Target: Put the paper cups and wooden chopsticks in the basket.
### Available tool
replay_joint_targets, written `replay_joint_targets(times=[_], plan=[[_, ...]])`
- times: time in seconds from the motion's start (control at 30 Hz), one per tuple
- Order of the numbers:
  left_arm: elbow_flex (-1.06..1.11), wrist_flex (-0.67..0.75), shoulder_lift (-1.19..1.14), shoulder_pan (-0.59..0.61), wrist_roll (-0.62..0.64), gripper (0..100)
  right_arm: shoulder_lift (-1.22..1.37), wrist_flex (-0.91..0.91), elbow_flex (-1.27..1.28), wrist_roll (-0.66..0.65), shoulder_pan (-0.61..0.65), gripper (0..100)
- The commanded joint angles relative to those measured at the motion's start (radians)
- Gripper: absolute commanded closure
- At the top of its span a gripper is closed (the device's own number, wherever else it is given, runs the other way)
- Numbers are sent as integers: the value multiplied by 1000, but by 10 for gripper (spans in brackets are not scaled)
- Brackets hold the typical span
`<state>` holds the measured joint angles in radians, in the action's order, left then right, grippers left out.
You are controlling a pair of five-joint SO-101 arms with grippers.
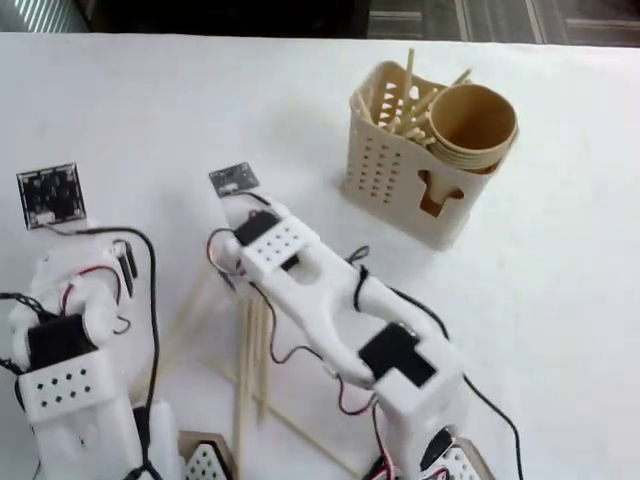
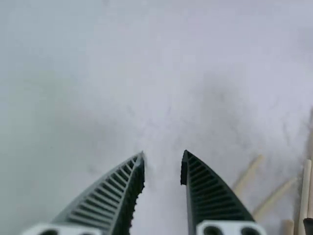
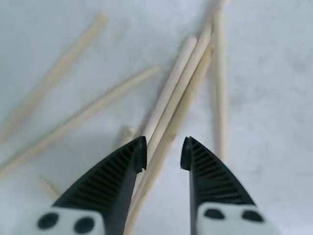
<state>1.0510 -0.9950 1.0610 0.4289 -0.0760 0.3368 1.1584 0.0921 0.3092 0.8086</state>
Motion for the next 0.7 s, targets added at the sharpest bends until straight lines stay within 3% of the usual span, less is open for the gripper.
replay_joint_targets(times=[0.0, 0.17, 0.6, 0.67], plan=[[15, 26, 48, 1, 6, 864, 10, 8, -75, 38, 10, 865], [44, 29, 88, 1, 5, 863, 24, 12, -86, 75, 16, 804], [63, 29, 117, 1, 5, 862, 140, -19, -94, 77, 21, 807], [63, 29, 117, 1, 5, 862, 154, -18, -92, 72, 19, 842]])
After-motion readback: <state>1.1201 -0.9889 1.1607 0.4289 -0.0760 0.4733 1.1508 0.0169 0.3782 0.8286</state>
